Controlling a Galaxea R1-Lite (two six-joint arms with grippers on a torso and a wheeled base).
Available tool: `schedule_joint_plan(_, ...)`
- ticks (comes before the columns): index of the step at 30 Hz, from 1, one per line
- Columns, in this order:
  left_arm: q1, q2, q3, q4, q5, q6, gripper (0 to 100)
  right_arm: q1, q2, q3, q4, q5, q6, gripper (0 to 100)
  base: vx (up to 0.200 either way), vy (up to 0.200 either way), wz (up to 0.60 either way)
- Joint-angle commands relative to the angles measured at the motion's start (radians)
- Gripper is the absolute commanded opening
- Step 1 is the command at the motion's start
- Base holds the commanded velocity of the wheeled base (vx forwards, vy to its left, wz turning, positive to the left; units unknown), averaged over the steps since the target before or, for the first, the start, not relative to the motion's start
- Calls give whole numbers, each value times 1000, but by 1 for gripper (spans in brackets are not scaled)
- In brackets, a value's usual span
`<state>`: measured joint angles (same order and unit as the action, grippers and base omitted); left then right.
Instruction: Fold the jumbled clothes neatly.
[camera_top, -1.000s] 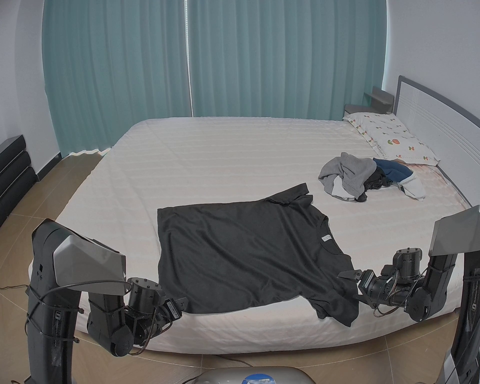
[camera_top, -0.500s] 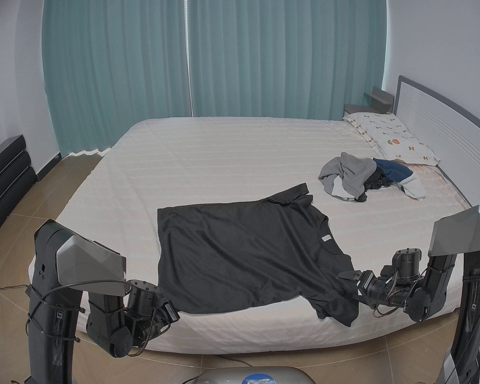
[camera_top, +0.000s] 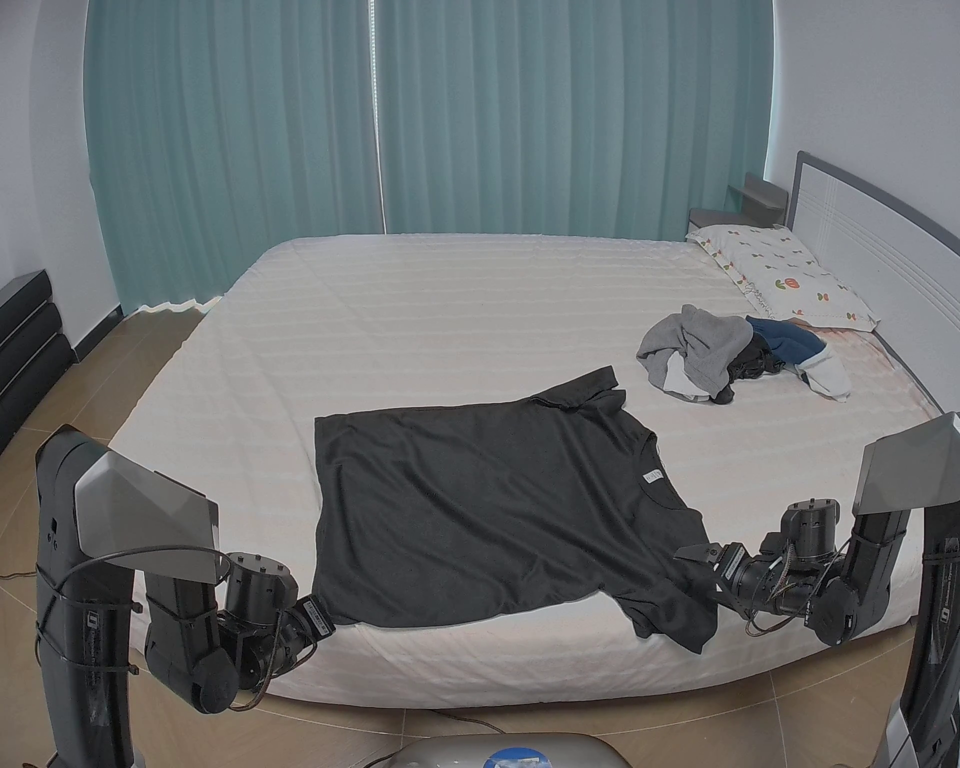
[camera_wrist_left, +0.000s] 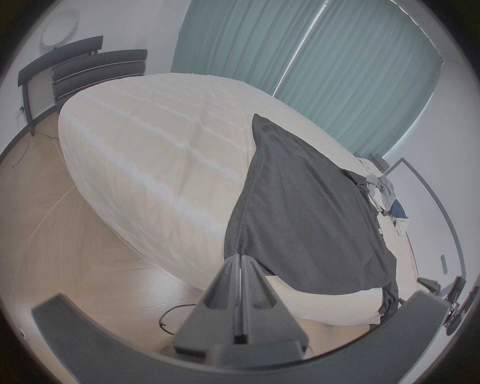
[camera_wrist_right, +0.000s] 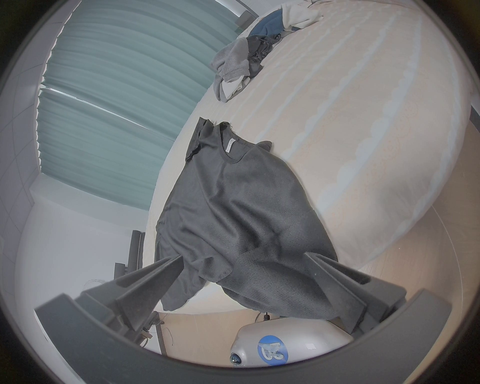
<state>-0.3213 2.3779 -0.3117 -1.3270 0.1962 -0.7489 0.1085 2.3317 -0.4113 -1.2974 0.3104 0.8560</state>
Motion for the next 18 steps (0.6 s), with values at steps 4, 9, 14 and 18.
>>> schedule_joint_plan(4, 8, 12, -32, -1, -12, -29, 100, 11, 11, -3, 0, -2, 0, 100, 0, 0, 0)
schedule_joint_plan(9, 11, 46, -72, -3, -47, -4, 100, 14, 11, -4, 0, -2, 0, 100, 0, 0, 0)
schedule_joint_plan(14, 19, 80, -102, -4, -66, 56, 100, 14, 11, -8, 0, -2, 0, 100, 0, 0, 0)
schedule_joint_plan(18, 31, 90, -107, -27, -118, 123, 100, 14, 11, -9, 0, -2, 0, 100, 0, 0, 0)
